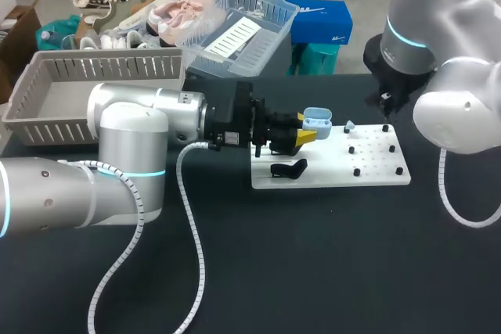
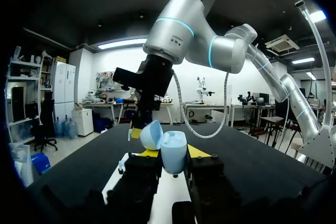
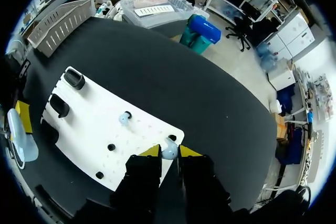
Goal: Pick up each earbud case from the left stands, insert the matching earbuds, close the lid, and place the case in the box.
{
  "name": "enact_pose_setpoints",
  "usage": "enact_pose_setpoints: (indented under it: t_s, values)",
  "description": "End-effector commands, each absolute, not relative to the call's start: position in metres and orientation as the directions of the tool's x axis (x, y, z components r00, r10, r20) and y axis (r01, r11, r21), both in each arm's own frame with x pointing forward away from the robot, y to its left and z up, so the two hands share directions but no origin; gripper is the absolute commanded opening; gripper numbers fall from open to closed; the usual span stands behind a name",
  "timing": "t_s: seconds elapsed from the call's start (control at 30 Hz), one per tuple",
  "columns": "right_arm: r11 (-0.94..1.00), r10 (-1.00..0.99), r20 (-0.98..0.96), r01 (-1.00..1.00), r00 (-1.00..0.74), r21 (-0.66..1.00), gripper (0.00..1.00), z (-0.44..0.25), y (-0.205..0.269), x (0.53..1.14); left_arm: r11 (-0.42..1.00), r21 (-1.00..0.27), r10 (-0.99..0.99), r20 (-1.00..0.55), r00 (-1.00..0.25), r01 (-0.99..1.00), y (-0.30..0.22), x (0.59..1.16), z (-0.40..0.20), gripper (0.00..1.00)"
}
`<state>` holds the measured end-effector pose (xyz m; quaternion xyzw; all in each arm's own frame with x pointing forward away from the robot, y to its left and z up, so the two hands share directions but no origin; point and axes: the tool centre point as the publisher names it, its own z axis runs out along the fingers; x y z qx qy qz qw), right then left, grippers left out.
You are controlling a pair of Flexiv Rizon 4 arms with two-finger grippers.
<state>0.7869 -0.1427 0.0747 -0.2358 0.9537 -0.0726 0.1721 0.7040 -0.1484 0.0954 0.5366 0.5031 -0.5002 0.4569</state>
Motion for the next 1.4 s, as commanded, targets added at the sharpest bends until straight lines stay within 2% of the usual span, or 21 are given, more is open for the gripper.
enact_pose_setpoints:
  t_s: [0.03,0.6,1.03,1.17,1.4]
  values:
    - [0.875,-0.482,-0.363,-0.421,-0.797,-0.237,0.0,0.112,-0.143,0.751,-0.076,-0.012,0.081,-0.997,-0.006,0.997,-0.149,0.704,0.095,0.0]
    - [0.818,-0.556,-0.493,-0.545,-0.669,-0.183,0.0,0.196,-0.097,0.684,-0.076,-0.012,0.081,-0.997,-0.006,0.997,-0.149,0.704,0.095,0.0]
    - [0.716,-0.648,-0.46,-0.691,-0.607,-0.096,0.0,0.203,-0.055,0.653,-0.076,-0.012,0.081,-0.997,-0.006,0.997,-0.149,0.704,0.095,0.0]
    - [0.684,-0.662,-0.437,-0.729,-0.609,-0.02,0.0,0.202,-0.05,0.651,-0.076,-0.012,0.081,-0.997,-0.006,0.997,-0.149,0.704,0.095,0.0]
    - [0.684,-0.662,-0.437,-0.729,-0.609,-0.02,0.0,0.202,-0.05,0.651,-0.076,-0.012,0.081,-0.997,-0.006,0.997,-0.149,0.704,0.095,0.0]
